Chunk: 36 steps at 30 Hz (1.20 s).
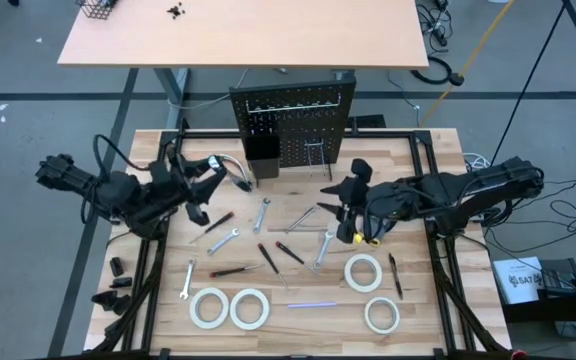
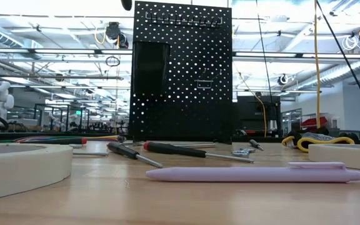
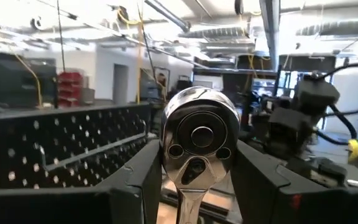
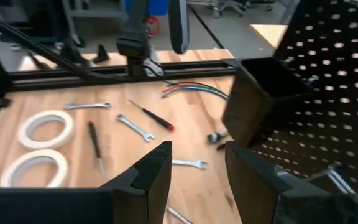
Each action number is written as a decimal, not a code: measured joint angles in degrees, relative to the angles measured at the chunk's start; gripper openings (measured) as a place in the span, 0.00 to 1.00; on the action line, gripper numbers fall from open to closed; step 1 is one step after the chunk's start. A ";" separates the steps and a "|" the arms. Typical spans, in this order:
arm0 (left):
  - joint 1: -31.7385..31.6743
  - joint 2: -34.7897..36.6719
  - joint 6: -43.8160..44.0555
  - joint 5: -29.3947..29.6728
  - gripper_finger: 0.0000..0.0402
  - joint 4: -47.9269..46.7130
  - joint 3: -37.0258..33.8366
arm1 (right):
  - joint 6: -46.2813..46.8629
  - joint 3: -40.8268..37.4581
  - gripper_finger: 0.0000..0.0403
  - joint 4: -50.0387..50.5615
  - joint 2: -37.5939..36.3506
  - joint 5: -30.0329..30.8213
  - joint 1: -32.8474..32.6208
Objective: Hang tools onto peg board
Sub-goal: Put the ratchet wrench into the peg board
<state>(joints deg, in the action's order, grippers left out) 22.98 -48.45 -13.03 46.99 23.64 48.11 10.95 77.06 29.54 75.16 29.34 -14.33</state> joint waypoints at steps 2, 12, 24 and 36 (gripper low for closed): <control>-1.59 -1.07 -1.20 -0.59 0.37 0.04 0.96 | -0.24 0.00 0.36 1.07 0.00 1.65 0.03; -15.23 -0.30 0.91 -16.66 0.37 -0.47 1.24 | 0.43 -4.49 0.36 1.32 -3.12 2.21 -0.04; -32.14 0.58 9.75 -36.57 0.37 -6.29 1.29 | 2.16 -20.38 0.36 -15.36 -14.29 2.21 -0.04; -45.55 2.14 17.73 -53.53 0.37 -1.23 -3.67 | 4.89 -24.50 0.36 -18.18 -16.68 2.10 -0.04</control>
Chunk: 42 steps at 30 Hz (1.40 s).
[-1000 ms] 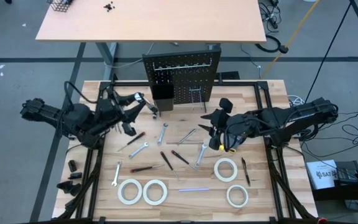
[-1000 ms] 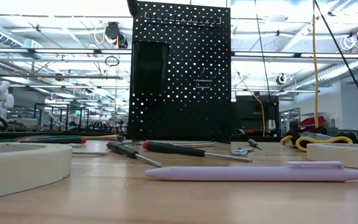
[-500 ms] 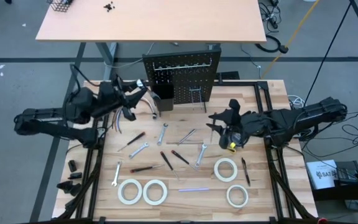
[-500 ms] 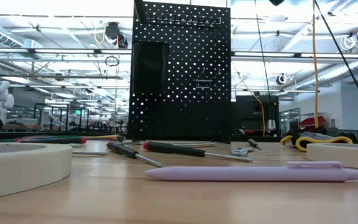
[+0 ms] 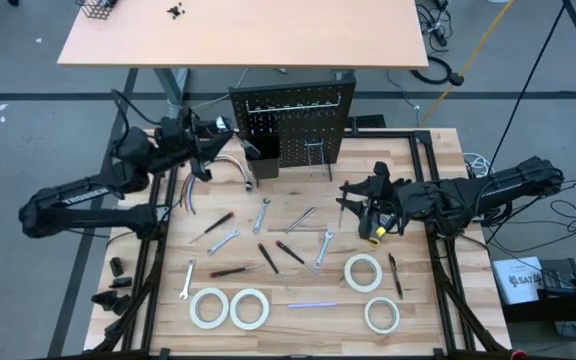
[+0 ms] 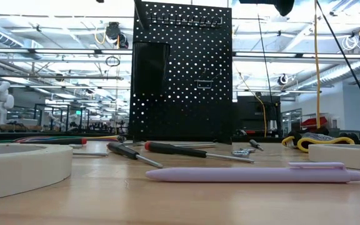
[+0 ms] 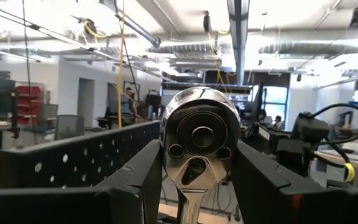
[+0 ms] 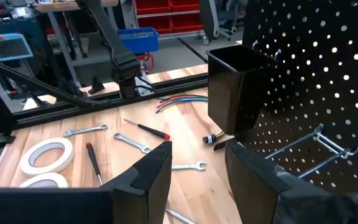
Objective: Hang tools onto peg board
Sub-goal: Put the ratchet wrench into the peg board
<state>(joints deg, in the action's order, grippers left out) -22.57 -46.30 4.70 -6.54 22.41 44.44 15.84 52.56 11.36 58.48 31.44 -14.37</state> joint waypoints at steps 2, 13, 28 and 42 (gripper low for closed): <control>-1.26 0.00 1.08 -0.81 0.37 1.66 -1.24 | -0.12 0.00 0.36 0.01 0.00 0.00 0.00; -4.19 -1.43 3.63 -4.01 0.37 3.82 -2.73 | -0.42 0.00 0.36 0.07 0.00 0.02 0.01; -8.69 -3.67 2.51 -6.99 0.36 4.00 -2.73 | -0.15 0.00 0.36 0.06 0.00 0.02 0.02; -11.51 -3.67 5.57 -8.01 0.36 5.40 -7.62 | -0.20 0.00 0.36 0.06 0.02 0.02 0.02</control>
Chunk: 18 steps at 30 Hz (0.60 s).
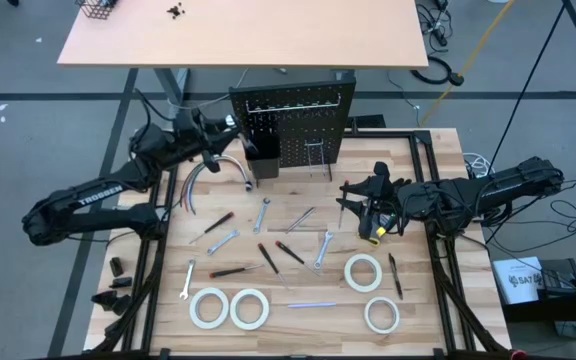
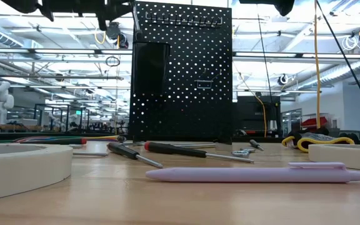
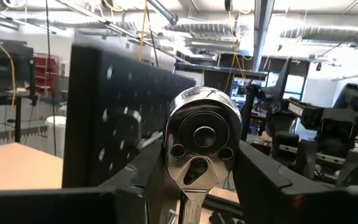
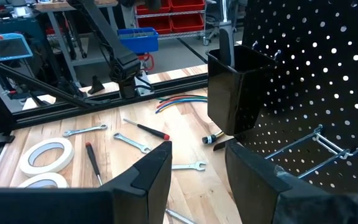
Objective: Hang tools onto peg board
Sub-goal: Put the ratchet wrench into the peg board
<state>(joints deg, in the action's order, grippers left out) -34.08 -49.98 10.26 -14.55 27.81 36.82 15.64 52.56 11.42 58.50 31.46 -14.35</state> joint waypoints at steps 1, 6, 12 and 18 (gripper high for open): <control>-0.20 0.00 0.02 0.00 0.36 0.09 -0.44 | 0.00 0.00 0.36 0.00 0.00 0.00 0.00; -1.00 -0.39 0.02 -0.32 0.36 0.09 -0.73 | 0.14 0.00 0.36 -0.02 0.00 0.00 0.00; -1.60 -2.33 -0.01 -0.44 0.36 0.22 -0.73 | 0.02 0.00 0.36 -0.02 0.02 0.02 0.07; -1.58 -5.18 1.12 -0.49 0.36 0.75 -0.73 | 0.04 0.00 0.36 -0.02 0.02 0.02 0.07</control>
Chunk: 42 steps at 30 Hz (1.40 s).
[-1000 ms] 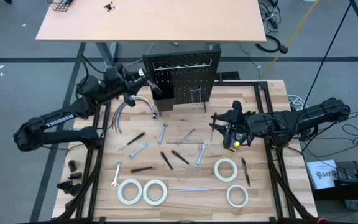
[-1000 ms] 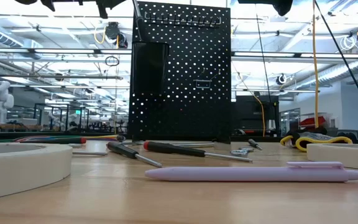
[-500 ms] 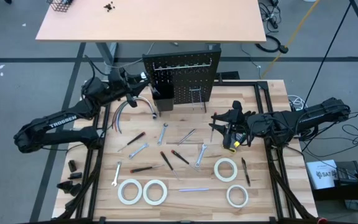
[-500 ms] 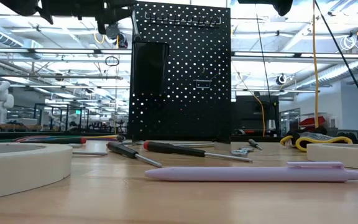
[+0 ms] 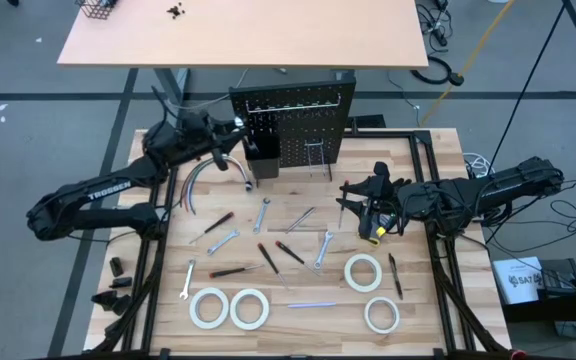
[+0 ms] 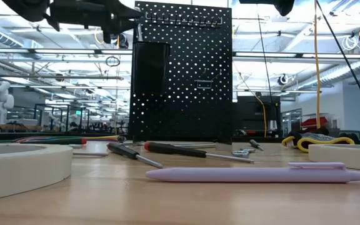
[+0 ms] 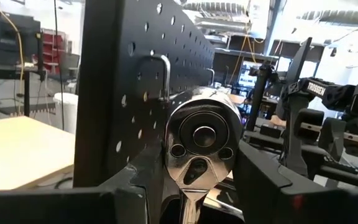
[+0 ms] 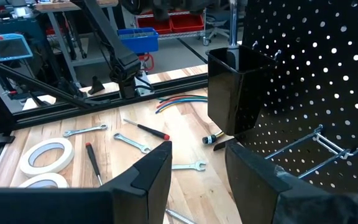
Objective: Hang tools onto peg board
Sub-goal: Put the ratchet wrench into the peg board, then put the violet pen into the peg board
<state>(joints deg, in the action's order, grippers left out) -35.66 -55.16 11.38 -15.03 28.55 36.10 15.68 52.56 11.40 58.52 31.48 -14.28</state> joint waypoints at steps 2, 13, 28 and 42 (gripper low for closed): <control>0.00 -0.47 0.20 -0.87 0.36 0.03 0.00 | 0.06 0.02 0.36 0.00 0.00 -0.02 0.00; 0.04 -0.74 0.32 -1.83 0.36 -3.06 0.00 | 1.09 0.02 0.36 0.02 0.00 -0.04 0.00; 0.04 -0.72 1.78 3.52 0.50 -7.35 0.07 | 1.57 0.02 0.36 0.00 0.00 -0.06 -0.02; 0.04 4.80 -4.76 3.41 0.63 -8.82 0.24 | 1.67 0.04 0.36 -0.23 0.00 -0.10 -0.02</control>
<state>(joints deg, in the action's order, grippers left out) -35.62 -50.36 6.62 -11.62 19.74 36.34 17.36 52.60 11.17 58.52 31.38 -14.31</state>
